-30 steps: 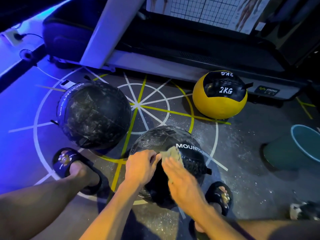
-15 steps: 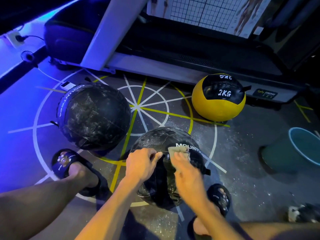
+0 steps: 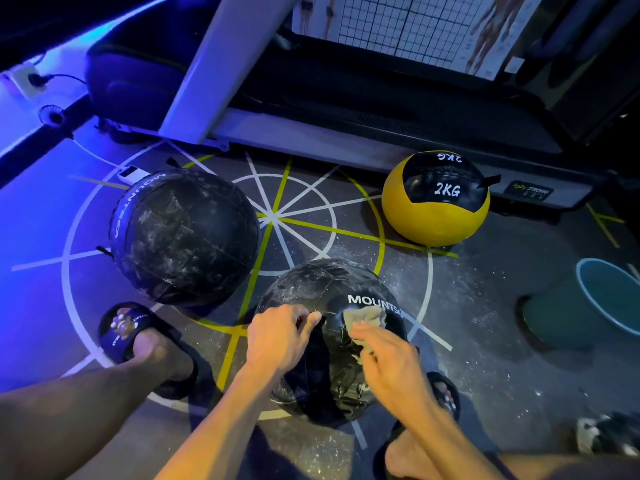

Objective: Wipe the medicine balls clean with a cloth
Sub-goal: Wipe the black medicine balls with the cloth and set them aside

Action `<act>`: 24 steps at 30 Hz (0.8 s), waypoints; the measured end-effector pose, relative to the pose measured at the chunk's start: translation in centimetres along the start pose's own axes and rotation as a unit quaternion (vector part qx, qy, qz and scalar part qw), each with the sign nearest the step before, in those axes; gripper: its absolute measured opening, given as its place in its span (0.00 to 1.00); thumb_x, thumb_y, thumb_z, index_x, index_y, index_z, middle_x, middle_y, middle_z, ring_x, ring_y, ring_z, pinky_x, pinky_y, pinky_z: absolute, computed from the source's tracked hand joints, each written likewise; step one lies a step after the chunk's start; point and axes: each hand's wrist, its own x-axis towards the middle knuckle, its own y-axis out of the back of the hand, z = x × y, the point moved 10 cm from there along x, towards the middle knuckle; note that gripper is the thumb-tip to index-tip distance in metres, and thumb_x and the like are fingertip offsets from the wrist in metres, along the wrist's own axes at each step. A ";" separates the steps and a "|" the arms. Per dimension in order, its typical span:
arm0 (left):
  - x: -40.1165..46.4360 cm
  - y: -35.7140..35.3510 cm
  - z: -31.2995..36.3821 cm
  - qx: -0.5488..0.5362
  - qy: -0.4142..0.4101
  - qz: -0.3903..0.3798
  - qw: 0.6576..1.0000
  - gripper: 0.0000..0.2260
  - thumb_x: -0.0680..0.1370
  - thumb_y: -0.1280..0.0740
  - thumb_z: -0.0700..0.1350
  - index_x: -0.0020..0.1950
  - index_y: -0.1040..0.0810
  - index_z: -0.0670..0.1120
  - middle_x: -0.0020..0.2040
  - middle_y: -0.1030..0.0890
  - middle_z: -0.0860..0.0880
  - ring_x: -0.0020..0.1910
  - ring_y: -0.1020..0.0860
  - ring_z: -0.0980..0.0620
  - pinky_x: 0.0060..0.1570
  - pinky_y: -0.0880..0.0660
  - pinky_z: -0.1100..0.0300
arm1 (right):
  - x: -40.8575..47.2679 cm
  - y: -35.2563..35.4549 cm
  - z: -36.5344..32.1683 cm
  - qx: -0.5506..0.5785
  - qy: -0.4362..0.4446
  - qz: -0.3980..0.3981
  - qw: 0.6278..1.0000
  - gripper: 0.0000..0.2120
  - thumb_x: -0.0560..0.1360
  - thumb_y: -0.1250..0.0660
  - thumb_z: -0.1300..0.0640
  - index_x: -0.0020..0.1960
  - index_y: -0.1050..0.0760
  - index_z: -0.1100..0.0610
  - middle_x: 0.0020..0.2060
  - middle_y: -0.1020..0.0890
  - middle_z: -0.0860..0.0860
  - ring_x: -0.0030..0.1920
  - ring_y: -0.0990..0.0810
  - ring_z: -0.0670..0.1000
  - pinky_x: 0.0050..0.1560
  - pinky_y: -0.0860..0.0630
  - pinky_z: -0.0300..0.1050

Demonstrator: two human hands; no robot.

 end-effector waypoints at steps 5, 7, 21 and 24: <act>0.0 0.0 0.2 -0.006 0.003 0.012 1.000 0.25 0.83 0.46 0.66 0.44 0.22 0.49 0.36 0.21 0.51 0.40 0.21 0.49 0.37 0.30 0.54 | 1.6 2.9 2.0 0.005 -0.023 0.037 0.999 0.15 0.77 0.44 0.54 0.53 0.19 0.47 0.51 0.16 0.37 0.47 0.18 0.40 0.47 0.20 0.42; 0.1 0.0 0.4 -0.006 -0.001 0.012 1.000 0.25 0.83 0.46 0.66 0.43 0.23 0.49 0.34 0.22 0.52 0.39 0.22 0.49 0.34 0.33 0.54 | 1.2 2.2 2.0 0.033 -0.053 0.060 0.996 0.17 0.78 0.40 0.61 0.62 0.20 0.50 0.57 0.16 0.44 0.48 0.20 0.37 0.54 0.21 0.40; -2.8 0.1 0.4 -0.040 0.001 0.077 0.996 0.22 0.83 0.41 0.64 0.37 0.29 0.49 0.33 0.26 0.53 0.35 0.26 0.52 0.32 0.36 0.54 | -1.6 -0.9 1.0 0.102 -0.052 0.095 0.989 0.24 0.78 0.33 0.69 0.70 0.23 0.51 0.69 0.24 0.42 0.72 0.29 0.38 0.72 0.37 0.30; -3.9 -0.2 1.0 -0.058 -0.019 0.102 0.993 0.16 0.82 0.36 0.60 0.38 0.29 0.54 0.35 0.28 0.58 0.36 0.26 0.55 0.33 0.39 0.58 | -0.7 -0.2 2.4 0.122 -0.135 0.157 0.971 0.20 0.78 0.34 0.69 0.63 0.18 0.50 0.60 0.19 0.40 0.63 0.21 0.42 0.64 0.35 0.22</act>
